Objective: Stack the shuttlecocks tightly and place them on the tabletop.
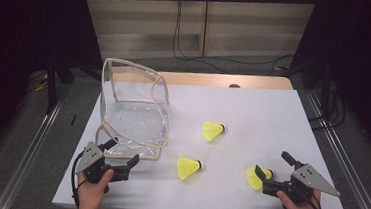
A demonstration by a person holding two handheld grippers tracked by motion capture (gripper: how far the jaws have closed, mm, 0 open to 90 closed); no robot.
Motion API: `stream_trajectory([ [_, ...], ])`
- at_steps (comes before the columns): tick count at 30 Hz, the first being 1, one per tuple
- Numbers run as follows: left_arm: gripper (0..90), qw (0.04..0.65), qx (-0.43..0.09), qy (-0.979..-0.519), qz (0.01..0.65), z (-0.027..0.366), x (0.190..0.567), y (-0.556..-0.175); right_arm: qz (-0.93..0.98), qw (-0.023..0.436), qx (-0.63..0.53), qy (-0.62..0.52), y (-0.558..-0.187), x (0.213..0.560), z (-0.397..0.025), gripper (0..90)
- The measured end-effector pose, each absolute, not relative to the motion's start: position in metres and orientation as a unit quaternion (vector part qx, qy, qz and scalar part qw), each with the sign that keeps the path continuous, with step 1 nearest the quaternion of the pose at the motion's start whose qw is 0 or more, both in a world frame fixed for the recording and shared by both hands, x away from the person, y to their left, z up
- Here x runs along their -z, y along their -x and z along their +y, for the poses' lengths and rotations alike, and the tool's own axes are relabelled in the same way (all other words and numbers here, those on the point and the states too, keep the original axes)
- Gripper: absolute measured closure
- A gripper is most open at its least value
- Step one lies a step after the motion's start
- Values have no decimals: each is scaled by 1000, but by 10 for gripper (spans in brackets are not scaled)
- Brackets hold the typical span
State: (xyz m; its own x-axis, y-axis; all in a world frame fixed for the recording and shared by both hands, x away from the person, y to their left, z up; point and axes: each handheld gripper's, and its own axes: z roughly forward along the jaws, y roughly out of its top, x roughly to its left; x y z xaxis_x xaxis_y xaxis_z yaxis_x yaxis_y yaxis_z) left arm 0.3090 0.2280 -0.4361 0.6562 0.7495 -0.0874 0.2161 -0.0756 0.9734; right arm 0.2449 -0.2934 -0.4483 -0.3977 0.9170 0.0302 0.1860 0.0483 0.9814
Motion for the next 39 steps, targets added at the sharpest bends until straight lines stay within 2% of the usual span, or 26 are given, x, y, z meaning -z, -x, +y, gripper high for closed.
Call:
stream_trajectory([
  [39,17,593,-189,-712,324,205,433,-304,641,347,-536,-426,-244,446,-294,5],
])
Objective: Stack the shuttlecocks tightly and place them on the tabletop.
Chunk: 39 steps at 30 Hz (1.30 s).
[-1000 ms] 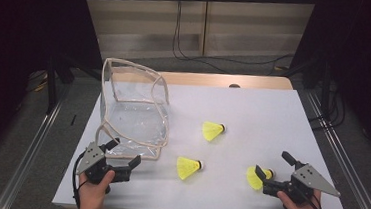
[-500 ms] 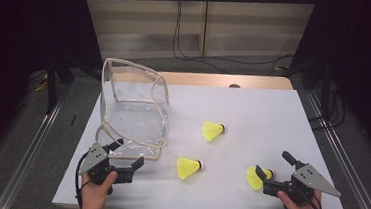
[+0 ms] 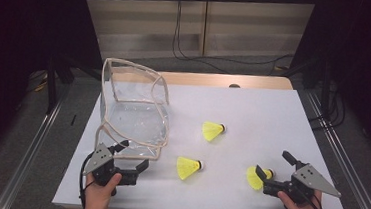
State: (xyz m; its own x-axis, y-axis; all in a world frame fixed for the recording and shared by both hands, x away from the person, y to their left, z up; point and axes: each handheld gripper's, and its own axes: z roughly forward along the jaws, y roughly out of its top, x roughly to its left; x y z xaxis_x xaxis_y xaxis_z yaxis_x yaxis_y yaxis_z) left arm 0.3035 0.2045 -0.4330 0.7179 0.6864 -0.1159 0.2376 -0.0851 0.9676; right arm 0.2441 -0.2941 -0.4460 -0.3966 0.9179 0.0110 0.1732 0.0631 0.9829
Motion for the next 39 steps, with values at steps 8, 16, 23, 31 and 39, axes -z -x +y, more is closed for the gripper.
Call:
stream_trajectory([
  [8,13,595,-180,-715,319,196,431,-302,642,348,-535,-425,-244,446,-294,5],
  [16,13,595,-167,-721,313,191,433,-299,643,348,-535,-423,-244,446,-293,5],
  [23,13,591,-157,-730,306,185,434,-299,644,349,-534,-423,-244,446,-294,5],
  [31,13,590,-146,-735,301,180,436,-297,644,349,-534,-421,-244,445,-293,5],
  [39,15,585,-130,-746,289,173,437,-295,645,350,-535,-420,-244,445,-293,5],
])
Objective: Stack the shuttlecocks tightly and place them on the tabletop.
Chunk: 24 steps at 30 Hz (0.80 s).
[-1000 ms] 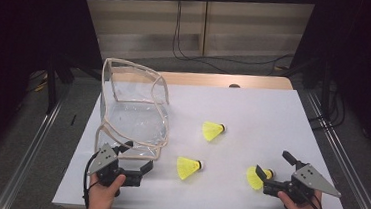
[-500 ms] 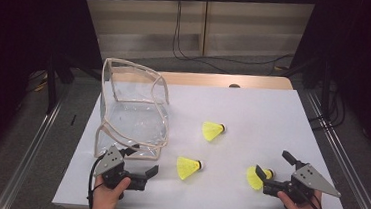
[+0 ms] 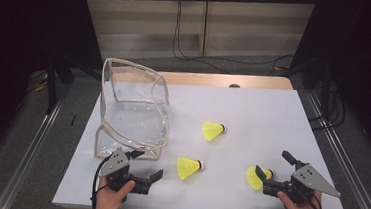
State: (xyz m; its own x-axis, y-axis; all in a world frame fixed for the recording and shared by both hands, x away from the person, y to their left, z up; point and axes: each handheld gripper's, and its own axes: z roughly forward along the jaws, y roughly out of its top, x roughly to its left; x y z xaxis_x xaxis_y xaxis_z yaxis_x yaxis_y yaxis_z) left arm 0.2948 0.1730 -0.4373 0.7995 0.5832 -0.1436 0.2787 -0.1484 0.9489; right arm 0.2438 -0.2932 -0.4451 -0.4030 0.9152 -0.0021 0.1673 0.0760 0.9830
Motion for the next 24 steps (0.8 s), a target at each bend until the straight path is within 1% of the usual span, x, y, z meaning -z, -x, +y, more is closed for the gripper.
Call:
stream_trajectory([
  [13,27,580,-112,-758,277,168,439,-294,644,353,-535,-417,-244,444,-292,5],
  [24,29,574,-94,-772,255,153,438,-296,643,353,-537,-416,-244,444,-292,5],
])
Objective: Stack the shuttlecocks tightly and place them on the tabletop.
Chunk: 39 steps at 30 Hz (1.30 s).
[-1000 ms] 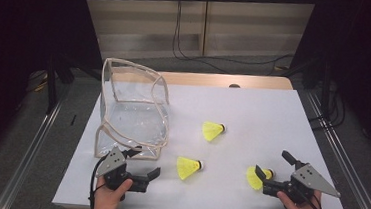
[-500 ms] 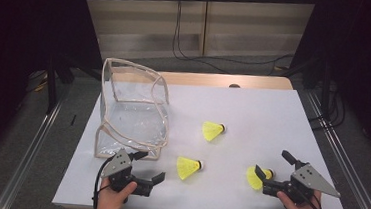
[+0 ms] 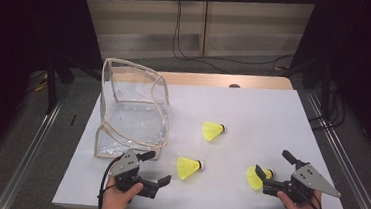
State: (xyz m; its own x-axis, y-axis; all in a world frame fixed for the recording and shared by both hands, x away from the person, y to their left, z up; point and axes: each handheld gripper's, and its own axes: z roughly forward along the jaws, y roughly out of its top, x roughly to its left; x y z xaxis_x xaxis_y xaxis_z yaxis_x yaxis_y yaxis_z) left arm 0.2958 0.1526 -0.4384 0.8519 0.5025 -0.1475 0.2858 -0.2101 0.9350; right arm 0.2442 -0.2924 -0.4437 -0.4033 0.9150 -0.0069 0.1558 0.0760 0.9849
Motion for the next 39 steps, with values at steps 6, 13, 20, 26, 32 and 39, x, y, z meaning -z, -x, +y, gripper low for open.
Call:
stream_trajectory([
  [6,27,574,-88,-775,250,146,436,-295,643,354,-536,-417,-244,444,-292,5],
  [13,27,569,-75,-783,239,135,437,-295,643,354,-536,-417,-244,444,-293,6],
  [20,27,569,-70,-784,238,130,436,-294,644,354,-535,-418,-245,444,-293,6],
  [26,30,564,-63,-788,238,125,436,-294,644,354,-534,-417,-245,444,-292,8],
  [32,43,559,-60,-791,240,121,437,-294,644,356,-534,-416,-245,444,-293,9],
  [39,56,551,-49,-798,239,118,438,-295,645,356,-533,-416,-245,444,-293,9],
])
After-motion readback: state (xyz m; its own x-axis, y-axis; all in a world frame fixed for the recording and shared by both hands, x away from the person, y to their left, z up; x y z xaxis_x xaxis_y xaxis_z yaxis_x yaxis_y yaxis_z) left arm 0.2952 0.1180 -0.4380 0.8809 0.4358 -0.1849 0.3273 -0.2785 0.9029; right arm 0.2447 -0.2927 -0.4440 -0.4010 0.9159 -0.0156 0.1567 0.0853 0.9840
